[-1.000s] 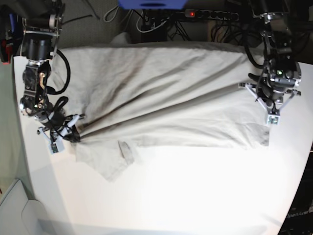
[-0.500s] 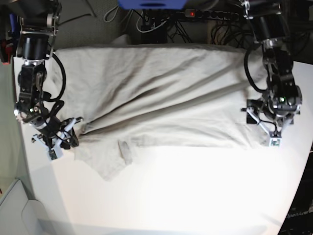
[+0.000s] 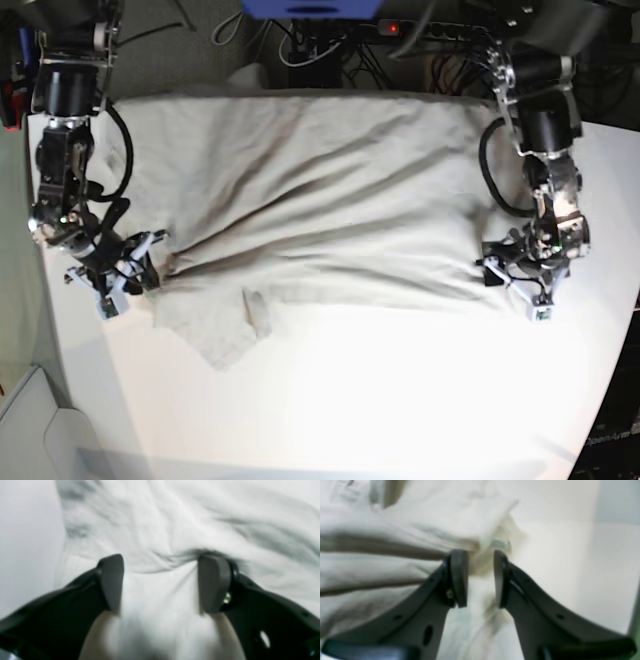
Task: Layout the t-shirt on the table in an organized manner, then fold the t-shirt properly
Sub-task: 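Release the hem and move the right gripper back along the shirt's side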
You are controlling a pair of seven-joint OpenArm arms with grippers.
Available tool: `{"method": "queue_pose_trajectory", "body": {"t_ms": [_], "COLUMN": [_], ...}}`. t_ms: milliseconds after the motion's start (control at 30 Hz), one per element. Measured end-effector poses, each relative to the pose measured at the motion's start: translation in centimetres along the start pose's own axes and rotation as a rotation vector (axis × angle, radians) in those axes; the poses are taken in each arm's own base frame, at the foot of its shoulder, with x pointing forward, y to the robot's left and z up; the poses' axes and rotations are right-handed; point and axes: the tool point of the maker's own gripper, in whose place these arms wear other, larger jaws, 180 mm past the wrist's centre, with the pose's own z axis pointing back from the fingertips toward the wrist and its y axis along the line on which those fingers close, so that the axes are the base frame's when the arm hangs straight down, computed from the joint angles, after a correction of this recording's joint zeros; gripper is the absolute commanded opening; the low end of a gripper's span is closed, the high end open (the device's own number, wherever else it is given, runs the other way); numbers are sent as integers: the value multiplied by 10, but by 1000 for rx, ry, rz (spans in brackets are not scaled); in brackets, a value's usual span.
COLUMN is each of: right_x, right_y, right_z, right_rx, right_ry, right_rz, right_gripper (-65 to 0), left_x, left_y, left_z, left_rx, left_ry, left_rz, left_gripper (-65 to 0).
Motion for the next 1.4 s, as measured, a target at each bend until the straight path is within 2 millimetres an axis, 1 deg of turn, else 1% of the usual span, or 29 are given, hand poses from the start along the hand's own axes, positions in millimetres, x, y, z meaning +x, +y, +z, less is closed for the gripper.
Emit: {"method": "queue_pose_trajectory", "body": {"t_ms": [67, 133, 300, 433, 567, 600, 733, 833, 900, 1000, 1167, 1233, 1267, 1333, 1400], "right_x": [-2, -9, -25, -39, -43, -46, -55, -63, -69, -76, -87, -86, -81, -64, -55], "right_y": [-5, -7, -9, -6, -6, -6, -10, -16, -12, -5, -4, -10, -14, -31, -44], "right_z": [1, 1, -2, -6, -7, -8, -7, -1, 5, 15, 38, 44, 47, 56, 63], "right_rx": [-10, -9, -5, 6, 9, 11, 7, -1, 1, 5, -24, -54, -72, -125, -165], "right_ry": [4, 22, 62, 93, 100, 106, 116, 133, 120, 120, 141, 137, 119, 64, 33], "right_rz": [-5, -8, -29, -48, -57, -68, -88, -81, -84, -59, -39, -49, -56, -66, -70], "right_gripper": [-465, -465, -465, -465, -465, -465, -466, -467, -482, -524, -533, -532, -532, -531, -531], "left_x": [5, 8, 13, 14, 14, 14, 13, 13, 12, 11, 11, 12, 11, 13, 14], "left_y": [10, 19, 36, 38, 38, 38, 47, 49, 49, 49, 47, 46, 45, 40, 39], "left_z": [-7, -11, -13, -13, -13, -13, -10, -10, -10, -10, -10, -11, -11, -12, -12], "left_rx": [7, 15, 35, 40, 40, 40, 51, 54, 55, 54, 53, 51, 50, 46, 45], "left_ry": [-33, -48, -53, -54, -55, -55, -46, -44, -44, -48, -49, -50, -47, -49, -54], "left_rz": [17, 28, 44, 46, 46, 46, 45, 44, 45, 47, 52, 52, 52, 54, 56], "left_gripper": [-196, -196, -196, -196, -196, -196, -196, -196, -196, -196, -196, -196, -196, -196, -196]}}
